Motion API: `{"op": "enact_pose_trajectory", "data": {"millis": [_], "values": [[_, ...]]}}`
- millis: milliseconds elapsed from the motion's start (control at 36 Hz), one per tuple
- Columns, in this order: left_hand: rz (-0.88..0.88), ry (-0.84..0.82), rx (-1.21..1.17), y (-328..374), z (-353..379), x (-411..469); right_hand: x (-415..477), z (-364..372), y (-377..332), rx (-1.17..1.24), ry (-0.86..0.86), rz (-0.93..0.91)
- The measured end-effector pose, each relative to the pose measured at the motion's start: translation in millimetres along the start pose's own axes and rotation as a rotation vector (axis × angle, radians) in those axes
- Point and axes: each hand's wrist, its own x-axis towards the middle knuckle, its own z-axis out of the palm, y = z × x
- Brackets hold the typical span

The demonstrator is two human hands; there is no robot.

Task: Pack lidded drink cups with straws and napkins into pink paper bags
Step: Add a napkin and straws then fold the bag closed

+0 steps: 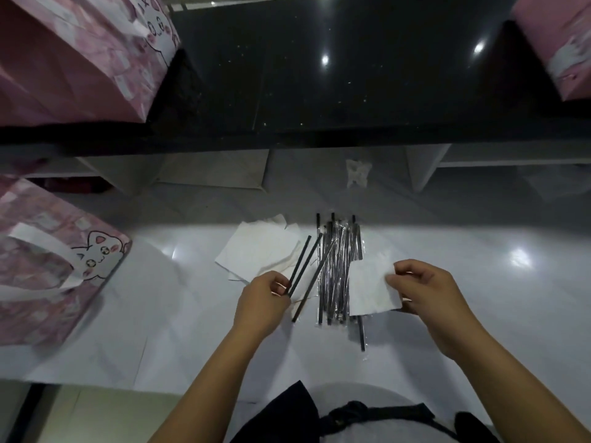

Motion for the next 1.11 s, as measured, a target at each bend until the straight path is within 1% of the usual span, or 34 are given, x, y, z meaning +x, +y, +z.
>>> {"op": "enact_pose_trajectory", "data": {"millis": [83,167,222,333,417,694,861,1111], "values": [[0.000,-0.043,-0.185,9,-4,-9,0,2,2,0.074,0.018,0.056],[0.029,-0.158,-0.368,25,-7,-23,-2,7,2,0.125,0.023,0.069],[0.075,-0.236,-0.428,36,-6,-33,-5,12,-1,0.168,0.012,0.067],[0.142,-0.326,-0.474,56,2,-47,-10,20,-8,0.254,-0.064,0.058],[0.151,-0.338,-0.472,62,7,-50,-13,21,-12,0.325,-0.085,0.062],[0.194,-0.402,-0.463,62,11,-53,-22,24,-15,0.290,-0.039,-0.019],[0.208,-0.395,-0.500,60,11,-50,-25,27,-14,0.282,-0.046,-0.010],[0.216,-0.444,-0.517,54,12,-47,-28,33,-11,0.256,-0.025,0.013]]}}
